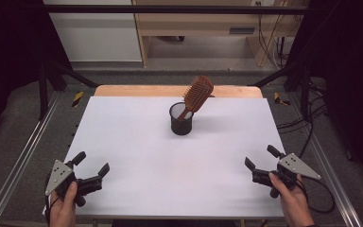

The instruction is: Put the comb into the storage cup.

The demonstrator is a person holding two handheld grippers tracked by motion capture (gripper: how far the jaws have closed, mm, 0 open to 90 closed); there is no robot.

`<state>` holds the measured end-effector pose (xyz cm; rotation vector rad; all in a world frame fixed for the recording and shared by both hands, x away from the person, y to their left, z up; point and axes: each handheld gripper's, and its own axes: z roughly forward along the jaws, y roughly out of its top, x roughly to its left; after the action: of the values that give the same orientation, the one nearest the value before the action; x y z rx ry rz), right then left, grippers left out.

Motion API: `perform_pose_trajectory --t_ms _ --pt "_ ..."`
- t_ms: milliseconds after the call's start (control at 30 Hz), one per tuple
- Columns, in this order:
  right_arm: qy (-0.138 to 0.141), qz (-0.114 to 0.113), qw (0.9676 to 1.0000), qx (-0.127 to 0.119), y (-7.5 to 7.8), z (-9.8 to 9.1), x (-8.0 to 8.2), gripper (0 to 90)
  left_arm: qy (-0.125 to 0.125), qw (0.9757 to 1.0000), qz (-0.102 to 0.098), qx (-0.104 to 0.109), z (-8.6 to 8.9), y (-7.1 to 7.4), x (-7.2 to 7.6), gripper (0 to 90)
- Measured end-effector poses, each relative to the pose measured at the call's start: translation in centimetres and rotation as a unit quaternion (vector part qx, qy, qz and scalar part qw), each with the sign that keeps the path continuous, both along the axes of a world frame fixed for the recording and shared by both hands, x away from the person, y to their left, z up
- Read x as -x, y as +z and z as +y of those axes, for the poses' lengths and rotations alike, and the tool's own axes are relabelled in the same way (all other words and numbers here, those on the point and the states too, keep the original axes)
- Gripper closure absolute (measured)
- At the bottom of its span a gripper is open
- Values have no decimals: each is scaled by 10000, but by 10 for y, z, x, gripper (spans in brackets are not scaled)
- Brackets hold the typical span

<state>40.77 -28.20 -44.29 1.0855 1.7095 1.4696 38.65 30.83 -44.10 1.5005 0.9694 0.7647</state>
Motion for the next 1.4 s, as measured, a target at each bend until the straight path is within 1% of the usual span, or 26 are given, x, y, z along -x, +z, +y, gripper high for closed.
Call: perform_pose_trajectory --t_ms 400,433,533,700,900,1000,1400 --pt "61 37 10000 -16 -10 10 0 32 -67 10000 -8 19 -1 0 0 15" --pt "70 29 10000 -22 -11 11 0 32 -47 10000 -20 2 -1 0 0 15" --pt "94 32 9999 -36 -13 14 0 32 -111 9999 -35 27 -2 0 0 15" --pt "125 -4 9999 -4 -16 19 -1 32 -125 9999 -63 30 -2 0 0 15" --pt "159 -101 9998 1 -16 24 -3 34 -127 9999 -91 57 -2 1 1 15" --pt "184 -116 9998 33 -17 25 -4 33 -112 9999 -98 68 -2 1 1 15" --pt "247 -200 9995 22 -16 25 -6 33 -160 9998 -119 81 -4 0 1 14"
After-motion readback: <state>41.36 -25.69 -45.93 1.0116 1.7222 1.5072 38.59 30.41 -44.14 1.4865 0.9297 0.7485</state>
